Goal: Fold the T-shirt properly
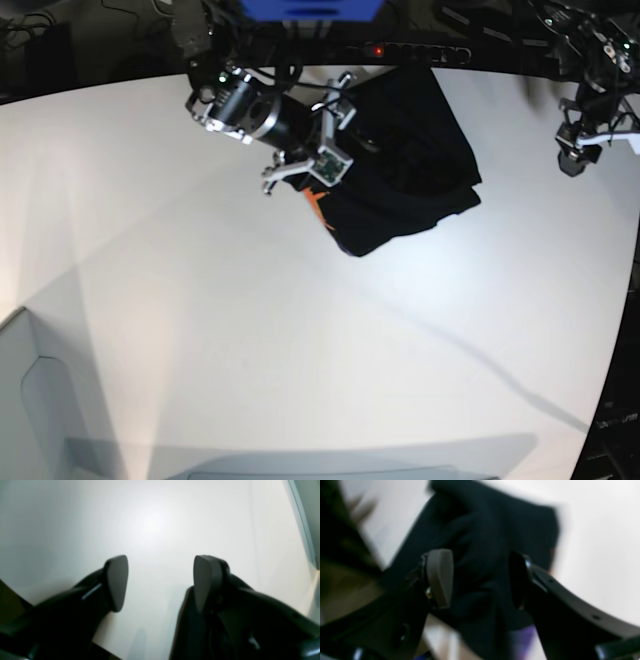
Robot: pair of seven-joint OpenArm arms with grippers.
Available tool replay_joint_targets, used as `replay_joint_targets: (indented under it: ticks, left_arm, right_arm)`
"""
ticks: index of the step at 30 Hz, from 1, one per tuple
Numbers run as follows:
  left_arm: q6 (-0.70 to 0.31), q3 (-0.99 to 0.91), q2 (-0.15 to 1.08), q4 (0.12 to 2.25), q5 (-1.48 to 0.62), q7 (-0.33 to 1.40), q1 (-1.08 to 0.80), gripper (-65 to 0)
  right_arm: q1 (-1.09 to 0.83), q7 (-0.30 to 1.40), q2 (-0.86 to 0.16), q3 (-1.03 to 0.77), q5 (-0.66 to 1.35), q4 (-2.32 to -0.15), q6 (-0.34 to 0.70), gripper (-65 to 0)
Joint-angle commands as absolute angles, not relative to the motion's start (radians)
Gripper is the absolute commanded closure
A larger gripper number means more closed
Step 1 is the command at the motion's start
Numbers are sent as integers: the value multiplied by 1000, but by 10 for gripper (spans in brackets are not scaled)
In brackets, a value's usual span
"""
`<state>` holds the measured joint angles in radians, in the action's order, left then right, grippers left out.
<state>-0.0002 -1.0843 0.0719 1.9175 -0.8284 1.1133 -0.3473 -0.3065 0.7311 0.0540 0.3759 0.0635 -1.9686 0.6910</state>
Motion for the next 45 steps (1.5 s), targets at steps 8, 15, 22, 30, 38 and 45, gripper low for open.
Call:
replay_joint_targets:
  ticks: [8,15,22,30,38,45]
  left_arm:
    - [-5,-1092,85,1931,-843,1102,-349,-402]
    - [-5,-1092,85,1937,-845,1104,-354,-402]
    - [-5,-1092,85,1942,-845,1104,-367,-402]
    - [-5,-1092,85,1942,-846,1104,-383,-402]
    - [-5,-1092,85,1942,-846,1104,-383,-402]
    - [-5,-1093,85,1942,-846,1104,-384,-402]
  right_arm:
    - [-237,700,-114,662,85,-1989,698,-360]
    - [-199,700,-137,671,85,-2008,698,-359]
    - [-150,705,-16,610,79,-1988,698,-360]
    - [-82,702,5,588,79,-1863,698,-361]
    - [-47,673,44,591,79,-1773,698,-361]
    - [-38,656,42,601,79,-1692,698,-360]
